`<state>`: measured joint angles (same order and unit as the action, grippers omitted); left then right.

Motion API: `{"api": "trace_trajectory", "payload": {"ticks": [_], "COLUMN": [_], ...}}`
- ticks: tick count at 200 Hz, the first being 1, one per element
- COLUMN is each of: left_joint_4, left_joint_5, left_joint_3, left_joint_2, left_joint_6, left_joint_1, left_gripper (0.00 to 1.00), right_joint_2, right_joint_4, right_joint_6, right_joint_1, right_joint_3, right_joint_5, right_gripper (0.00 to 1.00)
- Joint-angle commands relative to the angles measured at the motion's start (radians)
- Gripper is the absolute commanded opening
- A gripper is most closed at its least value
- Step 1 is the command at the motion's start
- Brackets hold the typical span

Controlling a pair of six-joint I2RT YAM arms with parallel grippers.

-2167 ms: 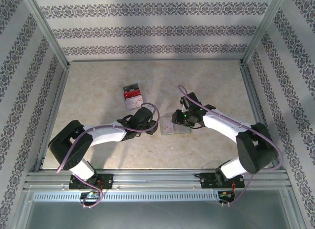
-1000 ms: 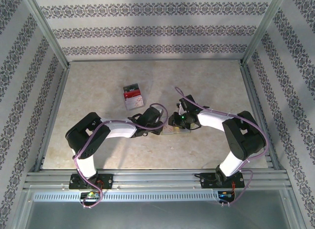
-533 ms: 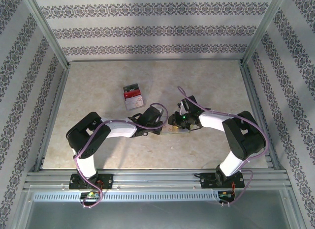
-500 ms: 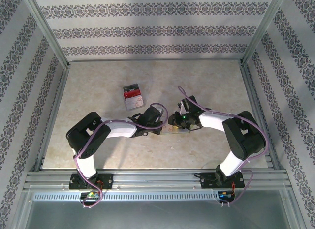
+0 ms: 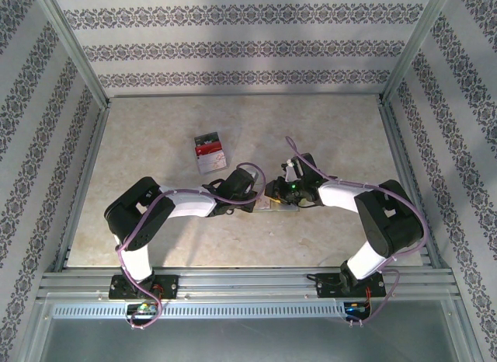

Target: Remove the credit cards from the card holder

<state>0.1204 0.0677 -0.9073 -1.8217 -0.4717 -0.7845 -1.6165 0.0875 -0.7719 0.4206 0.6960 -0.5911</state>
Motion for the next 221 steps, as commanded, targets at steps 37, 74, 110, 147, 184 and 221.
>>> {"api": "trace_trajectory", "payload": {"ticks": [37,74,110,147,184,221], "left_joint_4": [-0.008,-0.014,-0.030,-0.036,-0.041,-0.043], "left_joint_5": [0.020,0.011,0.005,0.003,0.000,-0.005], "left_joint_3": [-0.019,-0.019,-0.024,-0.031,-0.036,-0.034], "left_joint_2": [-0.023,-0.020,-0.023,-0.031,-0.032,-0.032], "left_joint_6": [0.012,0.012,0.007,0.004,0.006,0.007], "left_joint_1": [-0.015,-0.015,-0.015,-0.015,-0.015,-0.013], "left_gripper": [0.09,0.09,0.09,0.09,0.08,0.08], "right_joint_2": [-0.048,-0.056,-0.032,-0.001,0.016,0.035], "right_joint_4": [0.169,0.218,0.318,0.353,0.356,0.356], "right_joint_6": [-0.049,-0.074,-0.122,-0.137,-0.140,-0.140], "right_joint_1": [0.000,-0.011,-0.052,-0.084,-0.111,-0.142], "right_joint_3": [-0.023,-0.037,-0.090,-0.119,-0.132,-0.150], "right_joint_5": [-0.101,-0.124,-0.170,-0.196,-0.208,-0.217], "right_gripper": [0.29,0.29,0.28,0.27,0.27,0.27]}}
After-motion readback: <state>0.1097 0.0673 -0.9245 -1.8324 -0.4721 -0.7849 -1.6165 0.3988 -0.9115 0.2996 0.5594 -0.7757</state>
